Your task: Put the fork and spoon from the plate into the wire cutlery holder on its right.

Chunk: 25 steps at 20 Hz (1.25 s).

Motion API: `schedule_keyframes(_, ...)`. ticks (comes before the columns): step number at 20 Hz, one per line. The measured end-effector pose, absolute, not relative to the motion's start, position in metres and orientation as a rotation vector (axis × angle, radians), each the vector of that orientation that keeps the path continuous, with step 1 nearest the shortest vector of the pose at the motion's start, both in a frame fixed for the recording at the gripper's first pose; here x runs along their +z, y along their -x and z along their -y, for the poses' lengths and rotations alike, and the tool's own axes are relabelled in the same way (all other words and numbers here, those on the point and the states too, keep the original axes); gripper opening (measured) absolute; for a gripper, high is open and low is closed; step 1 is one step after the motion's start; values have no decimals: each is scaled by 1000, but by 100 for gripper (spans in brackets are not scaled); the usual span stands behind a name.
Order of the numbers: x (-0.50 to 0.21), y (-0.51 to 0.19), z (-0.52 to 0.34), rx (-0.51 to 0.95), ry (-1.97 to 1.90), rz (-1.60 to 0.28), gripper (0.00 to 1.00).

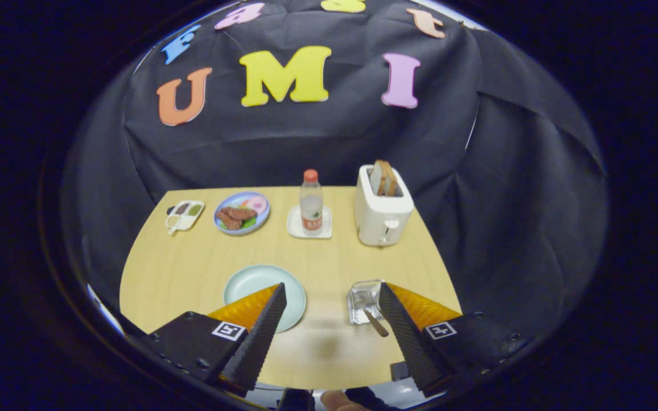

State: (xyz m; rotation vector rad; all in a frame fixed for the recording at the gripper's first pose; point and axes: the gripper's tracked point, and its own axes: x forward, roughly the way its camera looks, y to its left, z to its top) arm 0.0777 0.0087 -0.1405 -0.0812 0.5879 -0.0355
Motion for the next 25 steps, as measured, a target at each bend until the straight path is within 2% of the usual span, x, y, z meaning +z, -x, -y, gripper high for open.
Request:
schedule_keyframes(4,-83,-53,-26,-19,86,-338,96)
schedule_keyframes(11,-22,-13,-45,22,57,-70,96)
schedule_keyframes(25,-19,29,-67,60,75,29,96)
